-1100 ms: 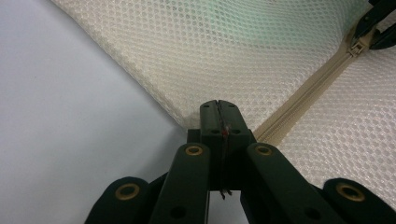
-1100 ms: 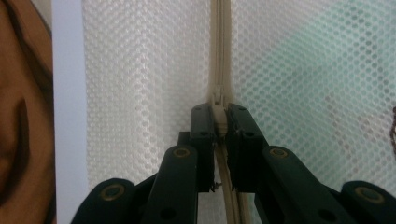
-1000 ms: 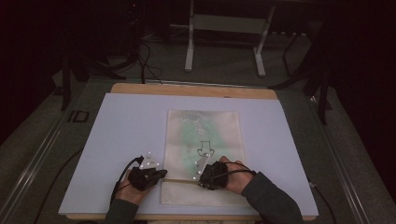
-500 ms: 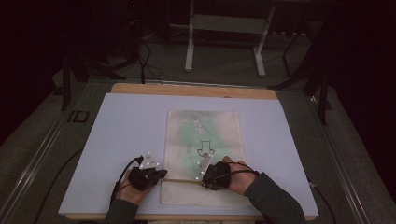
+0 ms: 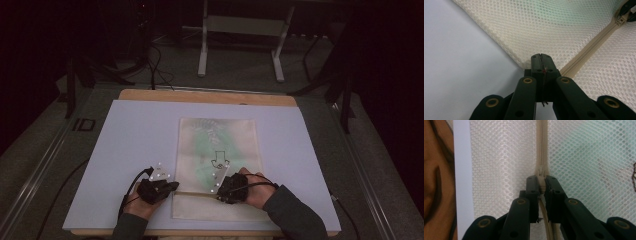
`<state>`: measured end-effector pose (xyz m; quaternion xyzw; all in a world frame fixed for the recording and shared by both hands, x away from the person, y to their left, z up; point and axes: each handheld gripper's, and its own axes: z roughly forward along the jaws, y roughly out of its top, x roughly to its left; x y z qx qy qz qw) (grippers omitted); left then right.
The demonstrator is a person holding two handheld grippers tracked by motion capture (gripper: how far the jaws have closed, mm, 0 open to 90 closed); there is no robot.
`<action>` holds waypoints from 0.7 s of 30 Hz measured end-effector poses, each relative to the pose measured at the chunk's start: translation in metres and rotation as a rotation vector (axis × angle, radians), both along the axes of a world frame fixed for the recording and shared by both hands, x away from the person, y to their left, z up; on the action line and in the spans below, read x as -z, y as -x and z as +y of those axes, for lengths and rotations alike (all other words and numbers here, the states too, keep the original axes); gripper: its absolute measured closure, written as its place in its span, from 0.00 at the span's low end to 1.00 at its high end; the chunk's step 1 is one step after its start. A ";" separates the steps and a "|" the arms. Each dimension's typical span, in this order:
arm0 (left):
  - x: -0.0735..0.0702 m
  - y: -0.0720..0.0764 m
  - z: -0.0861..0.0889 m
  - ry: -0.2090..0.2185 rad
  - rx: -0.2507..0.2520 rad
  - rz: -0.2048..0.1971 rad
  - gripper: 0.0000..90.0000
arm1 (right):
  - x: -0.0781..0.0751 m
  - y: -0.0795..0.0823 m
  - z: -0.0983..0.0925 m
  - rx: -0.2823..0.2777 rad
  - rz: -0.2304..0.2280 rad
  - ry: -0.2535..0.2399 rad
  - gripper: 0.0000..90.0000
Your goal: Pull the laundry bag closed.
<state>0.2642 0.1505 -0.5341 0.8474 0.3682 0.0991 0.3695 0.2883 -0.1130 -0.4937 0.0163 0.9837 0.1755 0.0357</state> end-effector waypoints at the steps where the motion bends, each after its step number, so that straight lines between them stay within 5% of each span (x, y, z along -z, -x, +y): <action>1: 0.000 0.000 0.000 0.000 0.000 0.000 0.99 | 0.000 0.000 0.000 0.001 0.001 0.000 0.91; 21: 0.000 0.000 0.000 0.002 -0.002 0.003 0.99 | -0.002 0.000 -0.007 0.006 0.002 0.002 0.91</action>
